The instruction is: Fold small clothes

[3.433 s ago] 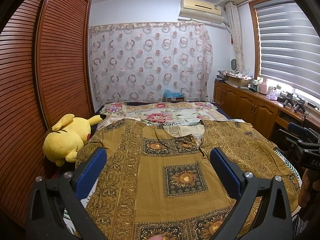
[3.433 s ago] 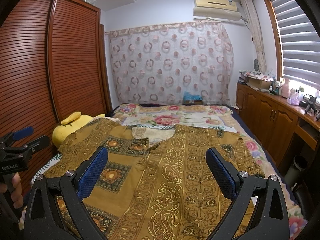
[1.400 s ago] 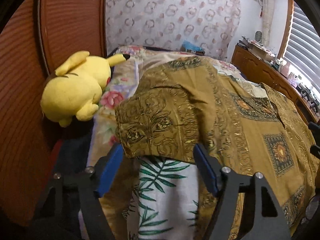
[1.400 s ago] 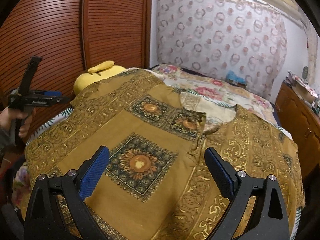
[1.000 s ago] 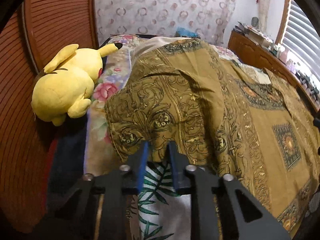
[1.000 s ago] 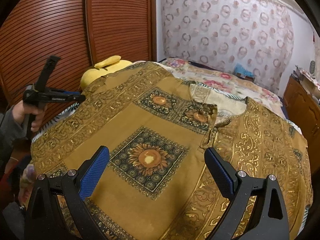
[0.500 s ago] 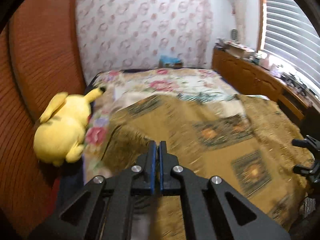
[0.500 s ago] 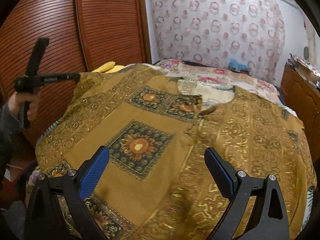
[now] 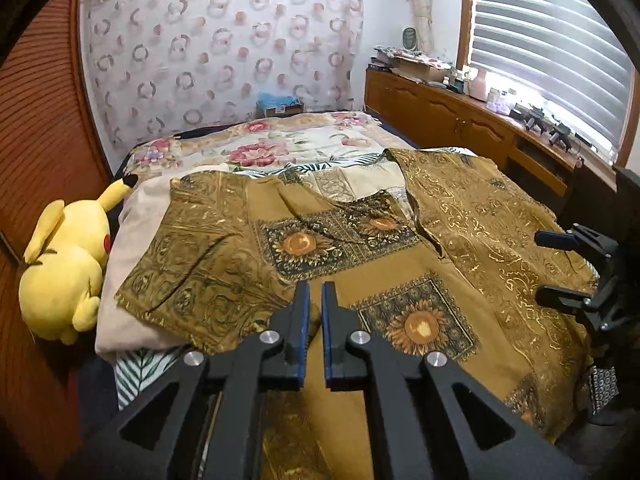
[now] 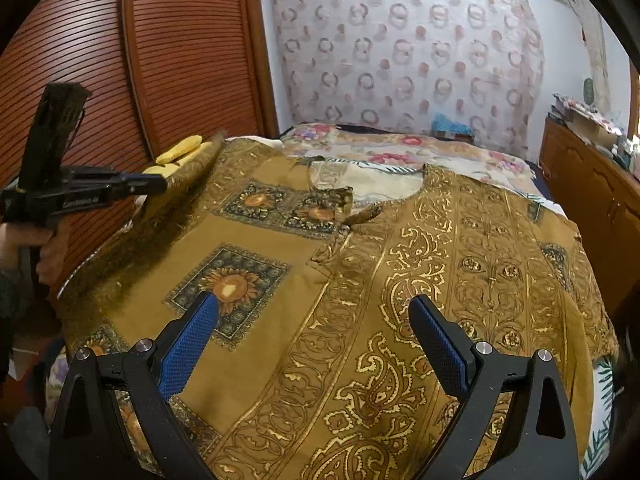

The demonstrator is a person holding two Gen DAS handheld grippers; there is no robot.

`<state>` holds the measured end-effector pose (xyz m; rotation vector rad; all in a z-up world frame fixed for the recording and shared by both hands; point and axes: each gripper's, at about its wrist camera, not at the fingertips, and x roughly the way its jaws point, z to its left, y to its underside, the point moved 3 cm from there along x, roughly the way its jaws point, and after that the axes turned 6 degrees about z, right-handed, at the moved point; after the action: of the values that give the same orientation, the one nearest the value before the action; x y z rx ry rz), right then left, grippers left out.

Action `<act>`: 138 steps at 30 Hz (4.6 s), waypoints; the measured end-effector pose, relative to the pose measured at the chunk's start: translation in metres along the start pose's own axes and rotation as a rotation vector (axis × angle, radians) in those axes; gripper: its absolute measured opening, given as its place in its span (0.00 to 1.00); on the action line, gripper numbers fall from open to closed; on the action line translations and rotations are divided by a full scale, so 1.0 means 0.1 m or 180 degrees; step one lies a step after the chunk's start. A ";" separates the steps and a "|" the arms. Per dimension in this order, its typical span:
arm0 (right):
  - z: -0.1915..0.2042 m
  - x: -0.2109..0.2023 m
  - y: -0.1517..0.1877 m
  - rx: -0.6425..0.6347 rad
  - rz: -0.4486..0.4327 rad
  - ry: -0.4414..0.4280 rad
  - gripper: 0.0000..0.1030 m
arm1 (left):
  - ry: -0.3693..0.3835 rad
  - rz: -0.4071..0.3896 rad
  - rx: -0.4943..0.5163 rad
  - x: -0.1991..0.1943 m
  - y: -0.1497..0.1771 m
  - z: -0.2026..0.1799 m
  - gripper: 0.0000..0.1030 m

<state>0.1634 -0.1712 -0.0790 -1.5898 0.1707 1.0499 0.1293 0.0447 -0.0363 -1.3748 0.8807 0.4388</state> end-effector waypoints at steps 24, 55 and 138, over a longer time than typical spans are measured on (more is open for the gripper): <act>0.17 0.13 -0.03 -0.0189 0.0114 -0.0042 0.95 | -0.0356 0.0352 -0.0941 0.65 0.15 1.40 0.60; -0.22 -0.02 0.10 0.0035 0.0060 0.0060 0.95 | -0.0180 -0.0125 -0.0009 0.53 -1.00 0.19 0.00; -1.51 0.02 0.33 0.0103 0.0582 0.0557 0.08 | -0.0073 0.0389 -0.0122 1.00 0.04 -0.02 0.70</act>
<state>0.2240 -0.3090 -0.1142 -1.6595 0.4570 1.0408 0.1884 0.0218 -0.1142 -1.3527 0.9447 0.5666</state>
